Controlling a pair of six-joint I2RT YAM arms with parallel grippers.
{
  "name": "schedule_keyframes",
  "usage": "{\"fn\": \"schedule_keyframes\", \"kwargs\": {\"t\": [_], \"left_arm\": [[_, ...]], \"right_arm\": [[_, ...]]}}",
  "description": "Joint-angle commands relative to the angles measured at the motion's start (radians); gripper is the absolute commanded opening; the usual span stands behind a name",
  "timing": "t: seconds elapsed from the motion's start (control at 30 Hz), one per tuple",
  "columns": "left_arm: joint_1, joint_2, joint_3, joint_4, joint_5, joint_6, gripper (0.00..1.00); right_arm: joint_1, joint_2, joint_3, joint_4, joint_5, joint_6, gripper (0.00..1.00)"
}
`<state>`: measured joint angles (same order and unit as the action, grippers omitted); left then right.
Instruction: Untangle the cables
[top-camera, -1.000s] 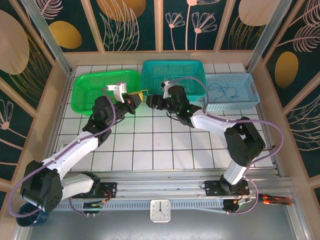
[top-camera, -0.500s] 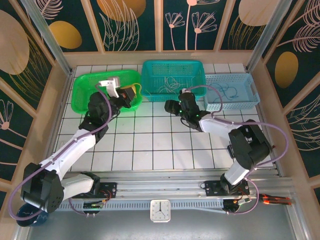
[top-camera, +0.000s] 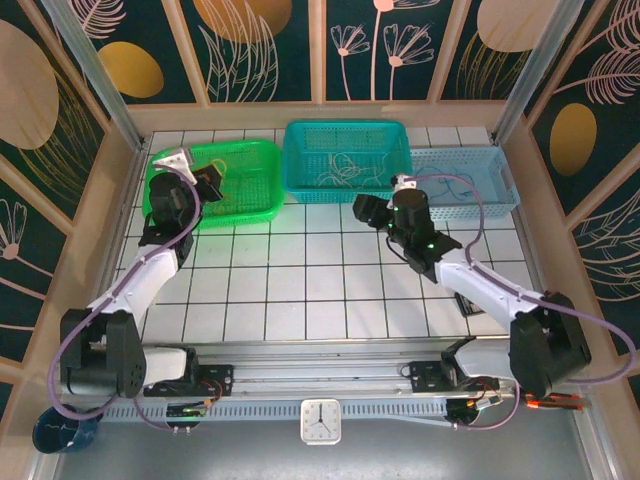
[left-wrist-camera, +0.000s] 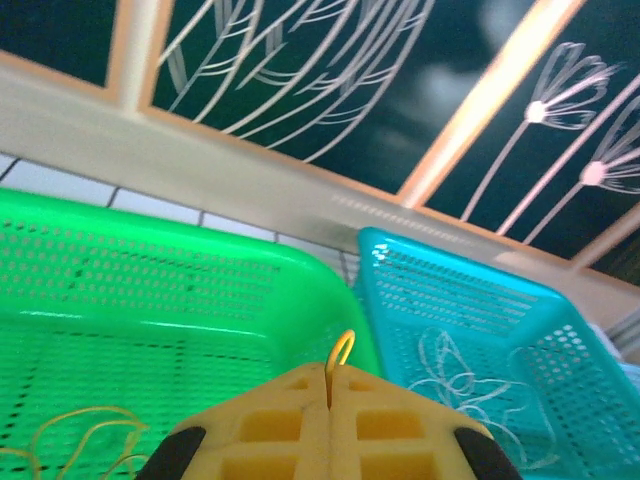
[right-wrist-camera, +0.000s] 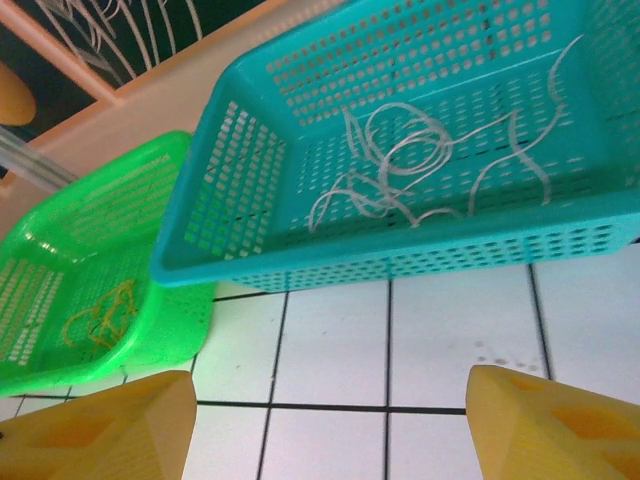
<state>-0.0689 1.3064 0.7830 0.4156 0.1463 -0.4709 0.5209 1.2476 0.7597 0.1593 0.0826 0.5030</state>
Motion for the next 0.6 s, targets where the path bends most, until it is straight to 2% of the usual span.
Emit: {"fn": "schedule_keyframes", "kwargs": {"t": [0.0,0.1,0.13,0.17,0.2,0.23,0.33,0.37,0.57], "left_arm": [[0.043,0.055,-0.006,0.066,-0.019,0.020,0.00],[0.079,0.106,0.000,0.094,-0.007,0.014,0.00],[0.091,0.121,0.002,0.102,0.002,0.012,0.04],[0.100,0.128,0.004,0.105,0.005,0.011,0.20],[0.108,0.133,0.007,0.102,0.007,0.010,0.46],[0.116,0.135,0.011,0.092,0.007,0.011,0.63],[0.122,0.110,0.013,0.070,-0.004,0.023,0.92],[0.123,0.099,0.014,0.062,-0.008,0.029,0.98],[0.126,0.029,0.004,0.014,-0.010,0.046,0.99]], "right_arm": [[-0.039,-0.063,-0.032,-0.047,0.030,-0.035,0.72],[-0.062,-0.100,-0.052,-0.062,0.032,-0.043,0.72],[-0.069,-0.110,-0.059,-0.066,0.031,-0.045,0.72],[-0.075,-0.122,-0.065,-0.068,0.028,-0.046,0.72],[-0.081,-0.134,-0.070,-0.069,0.023,-0.050,0.73],[-0.087,-0.146,-0.075,-0.073,0.020,-0.052,0.73],[-0.099,-0.171,-0.087,-0.079,0.012,-0.060,0.76],[-0.101,-0.175,-0.090,-0.080,0.013,-0.062,0.77],[-0.114,-0.196,-0.103,-0.075,-0.004,-0.092,0.81]]}}
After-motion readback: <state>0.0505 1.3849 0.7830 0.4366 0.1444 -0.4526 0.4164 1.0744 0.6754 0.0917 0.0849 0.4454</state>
